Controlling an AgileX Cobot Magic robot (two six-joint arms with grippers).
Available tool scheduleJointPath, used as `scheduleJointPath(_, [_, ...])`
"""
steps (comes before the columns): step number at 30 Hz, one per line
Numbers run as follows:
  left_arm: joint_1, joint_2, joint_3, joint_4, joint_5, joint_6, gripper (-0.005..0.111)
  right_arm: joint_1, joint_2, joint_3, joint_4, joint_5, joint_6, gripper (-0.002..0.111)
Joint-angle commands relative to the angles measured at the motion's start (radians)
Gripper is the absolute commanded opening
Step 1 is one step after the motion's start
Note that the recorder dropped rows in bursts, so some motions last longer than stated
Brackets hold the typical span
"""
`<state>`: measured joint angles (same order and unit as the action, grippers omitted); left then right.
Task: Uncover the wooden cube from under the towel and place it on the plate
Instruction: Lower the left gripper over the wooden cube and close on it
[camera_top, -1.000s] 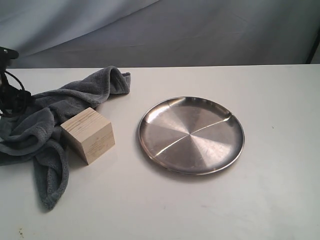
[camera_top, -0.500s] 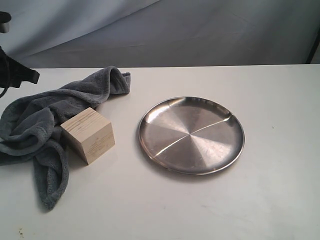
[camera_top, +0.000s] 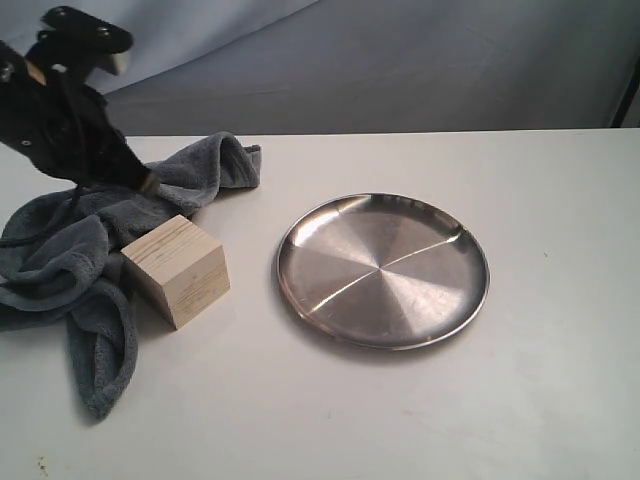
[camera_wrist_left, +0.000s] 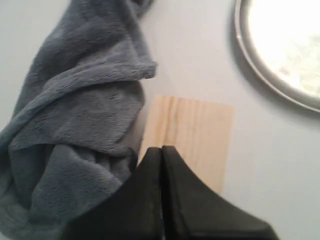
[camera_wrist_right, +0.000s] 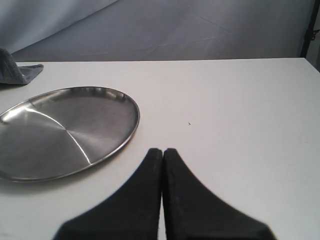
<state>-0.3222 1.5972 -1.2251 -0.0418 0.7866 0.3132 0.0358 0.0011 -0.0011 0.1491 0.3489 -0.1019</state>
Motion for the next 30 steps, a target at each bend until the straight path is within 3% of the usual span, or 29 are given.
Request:
scheduleJointPath(1, [-0.066, 0.091, -0.152, 0.077, 0.247, -0.111, 0.0, 0.004, -0.001, 0.001, 0.001, 0.001, 0.003, 0.0])
scheduleJointPath(5, [-0.066, 0.198, -0.293, 0.082, 0.434, -0.183, 0.0, 0.004, -0.001, 0.001, 0.001, 0.001, 0.003, 0.0])
scheduleJointPath(11, [-0.066, 0.285, -0.323, 0.082, 0.403, -0.182, 0.005, 0.004, -0.001, 0.001, 0.001, 0.001, 0.003, 0.0])
scheduleJointPath(14, [-0.066, 0.311, -0.323, 0.09, 0.39, -0.178, 0.017, 0.004, -0.001, 0.001, 0.001, 0.001, 0.003, 0.0])
scheduleJointPath(22, [-0.066, 0.358, -0.323, 0.131, 0.337, -0.178, 0.077, 0.004, -0.001, 0.001, 0.001, 0.001, 0.003, 0.0])
scheduleJointPath(24, [-0.066, 0.372, -0.323, 0.131, 0.335, -0.18, 0.087, 0.004, -0.001, 0.001, 0.001, 0.001, 0.003, 0.0])
scheduleJointPath(30, [-0.066, 0.419, -0.323, 0.131, 0.29, -0.18, 0.097, 0.004, -0.001, 0.001, 0.001, 0.001, 0.003, 0.0])
